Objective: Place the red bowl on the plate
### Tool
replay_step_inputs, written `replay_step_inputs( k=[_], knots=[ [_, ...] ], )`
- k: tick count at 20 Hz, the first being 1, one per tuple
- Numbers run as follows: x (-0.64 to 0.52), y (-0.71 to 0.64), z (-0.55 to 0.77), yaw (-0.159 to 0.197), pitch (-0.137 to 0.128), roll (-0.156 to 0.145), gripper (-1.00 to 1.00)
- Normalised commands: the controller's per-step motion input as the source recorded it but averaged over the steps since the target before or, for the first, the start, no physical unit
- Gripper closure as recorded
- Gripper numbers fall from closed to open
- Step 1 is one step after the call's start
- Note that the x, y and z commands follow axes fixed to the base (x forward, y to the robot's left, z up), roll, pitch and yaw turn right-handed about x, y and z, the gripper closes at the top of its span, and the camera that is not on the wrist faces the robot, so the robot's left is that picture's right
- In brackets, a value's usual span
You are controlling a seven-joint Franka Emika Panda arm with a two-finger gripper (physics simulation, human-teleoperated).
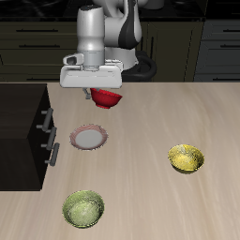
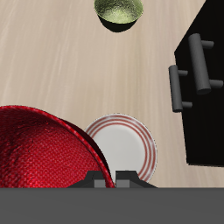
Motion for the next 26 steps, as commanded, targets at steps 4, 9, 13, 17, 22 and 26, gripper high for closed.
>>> replay_step_inputs(
  k=[4, 9, 13, 17, 22, 26],
  knots=[
    [-0.16, -0.04, -0.05, -0.009, 0.006, 0.001, 1.00],
    [-0.07, 0.02, -0.07, 0.021, -0.003, -0.005, 1.00],
    [-0.08, -0.14, -0.12, 0.004, 0.013, -0.015, 1.00],
    [0.01, -0.14, -0.11, 0.003, 0.001, -0.031, 1.00],
    [0.02, -0.02, -0.06, 0.001, -0.003, -0.014, 1.00],
    [0.08, -0.09, -0.11, 0.000, 0.014, -0.025, 1.00]
  ],
)
